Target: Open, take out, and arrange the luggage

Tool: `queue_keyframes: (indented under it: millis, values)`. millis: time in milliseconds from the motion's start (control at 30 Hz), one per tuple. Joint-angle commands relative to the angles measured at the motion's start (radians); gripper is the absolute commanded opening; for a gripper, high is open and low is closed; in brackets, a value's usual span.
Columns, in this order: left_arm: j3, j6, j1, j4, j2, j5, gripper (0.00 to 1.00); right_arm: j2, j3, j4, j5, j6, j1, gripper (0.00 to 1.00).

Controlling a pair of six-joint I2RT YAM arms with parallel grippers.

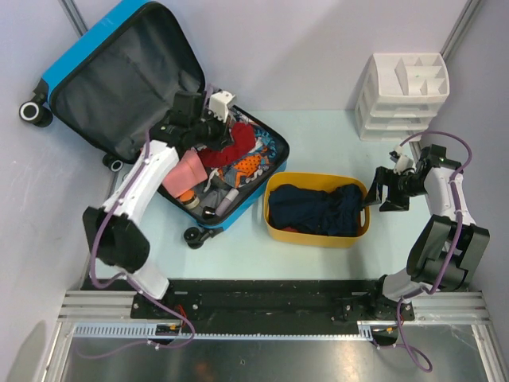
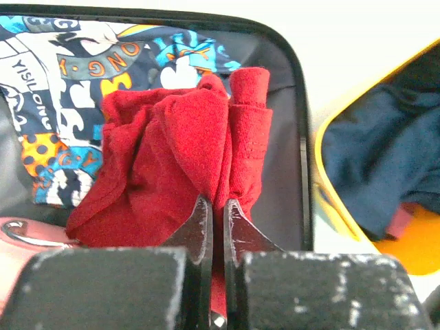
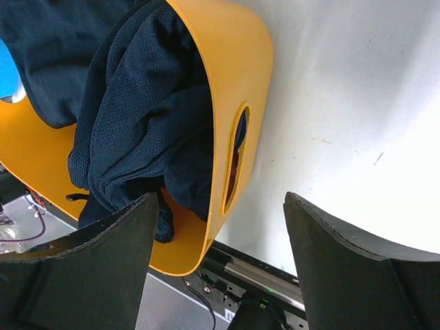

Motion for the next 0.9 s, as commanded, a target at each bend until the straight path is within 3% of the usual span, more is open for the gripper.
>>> queue_keyframes:
  millis: [0,233,400,567,700,867]
  values:
    - [-0.047,-0.230,-0.016,-0.041,-0.133,0.076,0.00,0.017,0.019,-0.003,-0.055,0.006,-0.006,0.78]
    - [-0.090,-0.398,-0.126,-0.048,-0.187,0.139,0.00,0.009,0.005,-0.012,-0.083,-0.002,-0.004,0.71]
    - [-0.018,-0.530,-0.335,-0.048,-0.116,0.006,0.00,0.006,-0.005,-0.031,-0.106,-0.011,-0.003,0.66]
    - [0.156,-0.645,-0.502,-0.038,0.038,-0.149,0.00,-0.003,-0.007,-0.026,-0.121,-0.003,0.009,0.42]
    - [0.228,-0.645,-0.559,0.024,0.135,-0.123,0.00,-0.017,-0.007,-0.024,-0.131,-0.005,0.025,0.24]
    - [0.255,-0.703,-0.640,0.103,0.206,-0.186,0.00,-0.026,-0.010,-0.025,-0.134,-0.006,0.028,0.18]
